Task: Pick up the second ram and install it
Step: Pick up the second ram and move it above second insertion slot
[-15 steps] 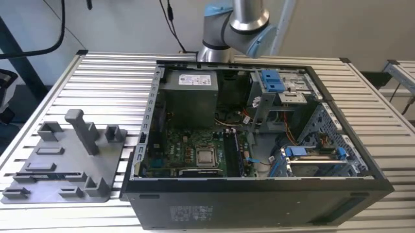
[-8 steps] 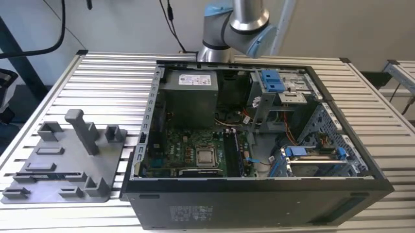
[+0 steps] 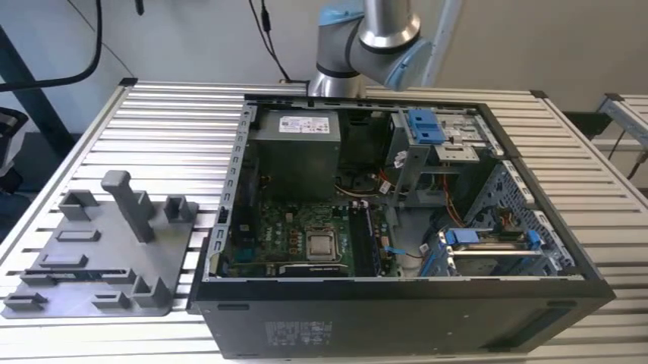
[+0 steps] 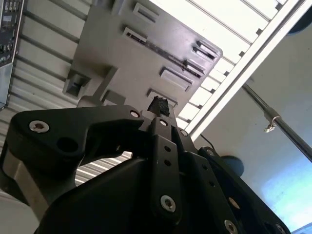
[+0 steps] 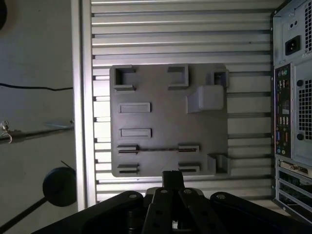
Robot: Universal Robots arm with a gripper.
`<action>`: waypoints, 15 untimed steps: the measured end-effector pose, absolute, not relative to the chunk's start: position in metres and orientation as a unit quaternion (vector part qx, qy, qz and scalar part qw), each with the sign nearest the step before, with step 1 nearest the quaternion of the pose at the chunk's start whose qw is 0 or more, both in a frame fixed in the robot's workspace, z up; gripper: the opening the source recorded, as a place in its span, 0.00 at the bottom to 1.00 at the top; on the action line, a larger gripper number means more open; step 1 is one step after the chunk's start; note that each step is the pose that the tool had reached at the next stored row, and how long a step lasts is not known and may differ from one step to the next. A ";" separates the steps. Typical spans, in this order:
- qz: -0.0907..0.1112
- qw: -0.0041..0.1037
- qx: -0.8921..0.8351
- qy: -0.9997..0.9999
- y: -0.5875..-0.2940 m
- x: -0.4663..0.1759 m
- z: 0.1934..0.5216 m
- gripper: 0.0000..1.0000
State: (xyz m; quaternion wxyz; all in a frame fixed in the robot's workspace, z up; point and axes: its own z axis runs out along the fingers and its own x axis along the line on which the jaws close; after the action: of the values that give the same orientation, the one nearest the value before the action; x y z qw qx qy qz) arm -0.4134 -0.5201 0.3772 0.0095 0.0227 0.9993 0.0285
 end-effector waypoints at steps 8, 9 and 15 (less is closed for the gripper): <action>0.028 0.009 0.023 0.999 -0.520 -0.413 0.377 0.11; 0.028 0.009 0.022 0.999 -0.520 -0.413 0.377 0.11; 0.029 0.009 -0.002 1.000 -0.520 -0.414 0.377 0.11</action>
State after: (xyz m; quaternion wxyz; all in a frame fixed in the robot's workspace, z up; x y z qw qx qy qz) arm -0.4136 -0.5201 0.3771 0.0088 -0.0021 0.9996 0.0286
